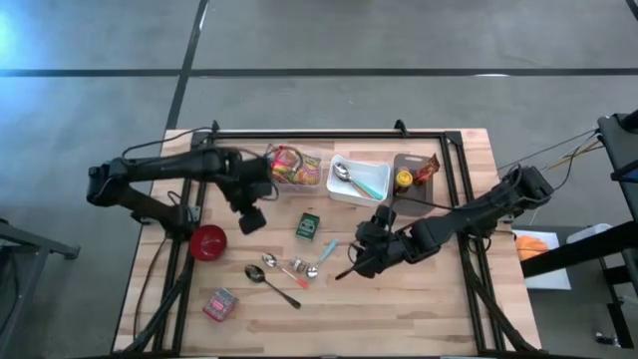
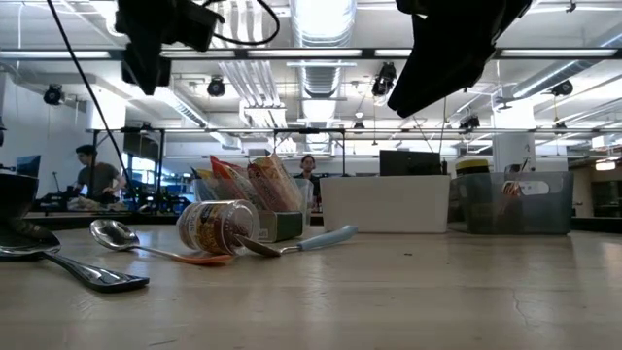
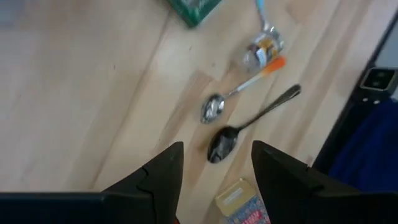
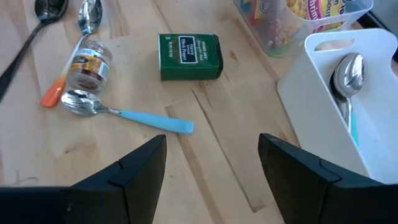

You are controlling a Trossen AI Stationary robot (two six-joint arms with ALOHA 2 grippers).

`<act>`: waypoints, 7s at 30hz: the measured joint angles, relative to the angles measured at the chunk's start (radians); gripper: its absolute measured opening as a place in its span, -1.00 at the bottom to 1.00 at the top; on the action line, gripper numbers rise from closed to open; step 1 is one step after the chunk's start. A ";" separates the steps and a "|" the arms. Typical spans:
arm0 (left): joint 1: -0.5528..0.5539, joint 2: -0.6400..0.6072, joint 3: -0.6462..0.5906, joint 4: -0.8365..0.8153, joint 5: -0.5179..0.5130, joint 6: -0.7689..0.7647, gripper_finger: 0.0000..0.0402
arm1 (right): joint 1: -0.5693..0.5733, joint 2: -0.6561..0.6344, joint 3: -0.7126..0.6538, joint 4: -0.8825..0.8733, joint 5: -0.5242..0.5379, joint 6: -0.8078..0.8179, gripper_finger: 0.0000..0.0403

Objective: Pick & Place Food Item
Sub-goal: Put the red seasoning can into the black bin

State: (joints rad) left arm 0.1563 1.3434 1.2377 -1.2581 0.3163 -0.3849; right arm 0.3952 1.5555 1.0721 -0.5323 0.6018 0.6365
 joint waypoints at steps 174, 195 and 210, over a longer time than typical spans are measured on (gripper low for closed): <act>-0.374 -0.097 -0.262 1.135 -0.359 -0.308 0.36 | -0.041 0.011 0.051 0.367 -0.078 -0.149 0.26; -0.188 -0.143 -0.254 1.478 -0.128 -0.340 0.48 | -0.027 0.077 0.051 0.836 -0.078 -0.230 0.26; -0.025 -0.157 -0.181 1.509 -0.036 -0.529 0.43 | 0.090 0.219 0.243 1.045 0.549 -1.178 0.25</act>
State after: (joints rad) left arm 0.1318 1.1866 1.0565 0.2504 0.2799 -0.9144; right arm 0.4853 1.7740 1.3156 0.5127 1.1505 -0.5415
